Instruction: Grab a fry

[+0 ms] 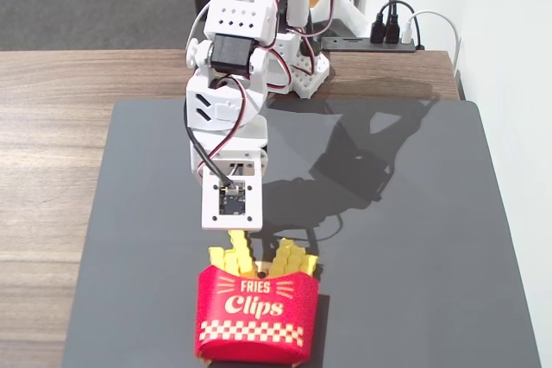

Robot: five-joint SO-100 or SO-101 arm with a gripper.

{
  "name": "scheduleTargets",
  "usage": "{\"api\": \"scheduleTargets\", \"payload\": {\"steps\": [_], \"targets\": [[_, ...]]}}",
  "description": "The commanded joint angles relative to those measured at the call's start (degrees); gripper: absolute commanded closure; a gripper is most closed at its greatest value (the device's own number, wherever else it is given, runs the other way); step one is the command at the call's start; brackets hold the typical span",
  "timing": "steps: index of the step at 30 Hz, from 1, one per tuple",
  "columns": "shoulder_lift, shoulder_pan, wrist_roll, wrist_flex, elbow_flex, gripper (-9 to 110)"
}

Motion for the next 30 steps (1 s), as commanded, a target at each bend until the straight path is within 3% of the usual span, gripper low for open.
{"api": "scheduleTargets", "payload": {"steps": [1, 15, 21, 30], "targets": [[1.76, -0.44, 0.79, -0.26, 0.26, 98], [22.85, -2.20, 8.26, 5.54, 11.43, 99], [36.30, -3.78, 19.07, 15.56, 15.12, 99], [45.00, -2.90, 22.06, 26.28, 13.80, 99]]}}
